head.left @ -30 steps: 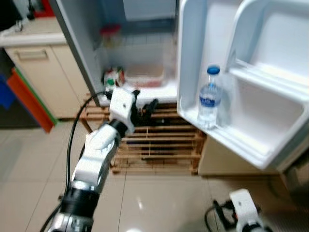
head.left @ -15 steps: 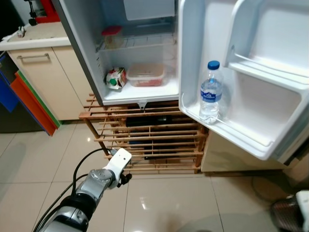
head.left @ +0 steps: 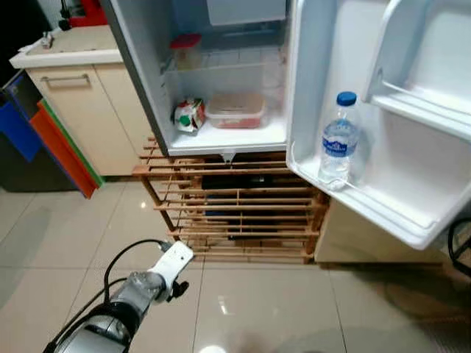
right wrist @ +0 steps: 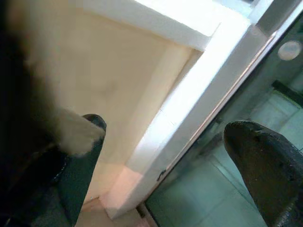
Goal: Restocking fridge
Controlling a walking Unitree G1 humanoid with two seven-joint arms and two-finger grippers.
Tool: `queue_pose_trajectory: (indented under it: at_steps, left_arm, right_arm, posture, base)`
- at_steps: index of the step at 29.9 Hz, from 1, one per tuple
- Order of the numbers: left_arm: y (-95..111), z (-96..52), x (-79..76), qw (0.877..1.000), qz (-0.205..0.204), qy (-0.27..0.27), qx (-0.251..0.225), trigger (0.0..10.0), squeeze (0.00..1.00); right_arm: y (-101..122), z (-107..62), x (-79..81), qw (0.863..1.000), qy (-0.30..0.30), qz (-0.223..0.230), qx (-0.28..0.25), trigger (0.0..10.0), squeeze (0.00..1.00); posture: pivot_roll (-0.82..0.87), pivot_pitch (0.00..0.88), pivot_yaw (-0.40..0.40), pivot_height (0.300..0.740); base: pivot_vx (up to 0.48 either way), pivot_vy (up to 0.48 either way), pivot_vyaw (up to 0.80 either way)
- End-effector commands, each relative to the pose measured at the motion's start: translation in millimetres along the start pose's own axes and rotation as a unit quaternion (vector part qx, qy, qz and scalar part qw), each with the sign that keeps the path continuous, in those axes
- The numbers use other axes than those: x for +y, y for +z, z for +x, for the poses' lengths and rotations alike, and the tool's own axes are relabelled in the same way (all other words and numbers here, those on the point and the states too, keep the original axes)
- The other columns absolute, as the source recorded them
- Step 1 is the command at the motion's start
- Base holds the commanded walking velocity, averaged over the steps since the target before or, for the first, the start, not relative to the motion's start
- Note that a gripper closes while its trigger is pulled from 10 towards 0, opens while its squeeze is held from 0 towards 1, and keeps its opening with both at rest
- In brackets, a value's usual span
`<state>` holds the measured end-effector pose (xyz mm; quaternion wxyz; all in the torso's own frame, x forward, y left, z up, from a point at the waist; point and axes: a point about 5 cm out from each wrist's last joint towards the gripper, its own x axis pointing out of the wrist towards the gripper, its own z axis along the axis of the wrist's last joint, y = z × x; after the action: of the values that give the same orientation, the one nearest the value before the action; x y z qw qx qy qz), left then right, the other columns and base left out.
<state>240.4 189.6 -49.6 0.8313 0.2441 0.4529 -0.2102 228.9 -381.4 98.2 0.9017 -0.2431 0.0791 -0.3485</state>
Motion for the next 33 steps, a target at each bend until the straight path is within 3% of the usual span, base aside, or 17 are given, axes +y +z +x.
queue_pose_trajectory:
  at_steps: [1,5,10,11,12,16,18,20,21,22,24,26,27,28,33]
  left_arm:
    - [-21.5,-2.9,4.1,0.999,-0.001,0.017,0.031,10.0,0.0]
    - [-42.4,-6.7,6.3,0.996,-0.064,0.028,0.056,10.0,0.0]
    - [-65.4,-10.0,2.0,0.99,-0.102,0.05,0.086,10.0,0.0]
    - [-72.5,-12.7,5.2,0.986,-0.121,0.062,0.095,10.0,0.0]
    - [-72.5,-12.7,5.2,0.986,-0.121,0.062,0.095,10.0,0.0]
    - [-89.7,-19.5,11.9,0.981,-0.117,0.083,0.131,10.0,0.0]
    - [-92.3,-20.5,12.4,0.981,-0.107,0.085,0.137,10.0,0.0]
    - [-98.3,-22.5,12.5,0.98,-0.095,0.086,0.15,10.0,0.0]
    - [-98.3,-22.5,12.5,0.98,-0.095,0.086,0.15,10.0,0.0]
    - [-101.0,-23.4,12.1,0.98,-0.09,0.085,0.156,10.0,0.0]
    - [-106.9,-24.8,9.4,0.979,-0.076,0.08,0.169,10.0,0.0]
    - [-110.0,-25.1,6.3,0.979,-0.069,0.074,0.177,10.0,0.0]
    - [-111.1,-25.0,4.3,0.979,-0.065,0.07,0.18,10.0,0.0]
    - [-112.1,-24.9,2.3,0.979,-0.062,0.066,0.183,10.0,0.0]
    - [-114.9,-24.3,-4.5,0.979,-0.042,0.053,0.19,10.0,0.0]
  right_arm:
    - [33.8,9.9,2.8,0.997,-0.002,0.046,-0.056,10.0,0.0]
    - [51.0,9.1,11.1,0.991,0.027,0.102,-0.079,10.0,0.0]
    - [70.8,-2.8,33.3,0.973,0.106,0.18,-0.098,10.0,0.0]
    - [78.0,-12.4,48.2,0.96,0.155,0.212,-0.099,10.0,0.0]
    - [78.0,-12.4,48.2,0.96,0.155,0.212,-0.099,10.0,0.0]
    - [92.4,-49.1,86.9,0.916,0.307,0.241,-0.092,10.0,0.0]
    - [95.4,-57.3,92.8,0.904,0.334,0.252,-0.091,10.0,0.0]
    - [100.7,-75.4,104.9,0.88,0.388,0.262,-0.082,10.0,0.0]
    - [100.7,-75.4,104.9,0.88,0.388,0.262,-0.082,10.0,0.0]
    - [103.7,-85.0,109.8,0.865,0.413,0.273,-0.075,10.0,0.0]
    - [116.7,-132.6,123.5,0.769,0.557,0.31,-0.044,10.0,0.0]
    - [114.7,-163.4,123.9,0.698,0.645,0.312,-0.011,10.0,0.0]
    - [107.3,-170.0,121.9,0.682,0.665,0.304,0.006,10.0,0.0]
    - [99.6,-172.6,120.2,0.675,0.673,0.302,0.022,10.0,0.0]
    - [89.1,-165.9,114.7,0.671,0.655,0.343,0.055,10.0,0.0]
  posture:
    - [-0.21,0.0,0.102,0.74]
    - [-0.2,0.0,0.098,0.74]
    - [-0.21,0.0,0.098,0.74]
    - [-0.21,0.0,0.096,0.74]
    - [-0.21,0.0,0.096,0.74]
    - [-0.21,0.0,0.094,0.74]
    - [-0.21,0.0,0.095,0.74]
    - [-0.22,0.0,0.095,0.74]
    - [-0.22,0.0,0.095,0.74]
    - [-0.22,0.0,0.095,0.74]
    - [-0.22,0.0,0.098,0.74]
    - [-0.22,0.0,0.097,0.74]
    - [-0.22,0.0,0.096,0.74]
    - [-0.22,0.0,0.096,0.74]
    - [-0.22,0.0,0.094,0.74]
  base:
    - [0.0,0.0,0.0]
    - [0.0,0.0,0.0]
    - [0.0,0.0,0.0]
    - [0.0,0.0,0.0]
    - [0.0,0.0,0.0]
    - [0.0,0.0,0.0]
    - [0.0,0.0,0.0]
    - [0.0,0.0,0.0]
    - [0.0,0.0,0.0]
    - [0.0,0.0,0.0]
    - [0.0,0.0,0.0]
    - [0.0,0.0,0.0]
    - [0.0,0.0,0.0]
    - [0.0,0.0,0.0]
    - [0.0,0.0,0.0]
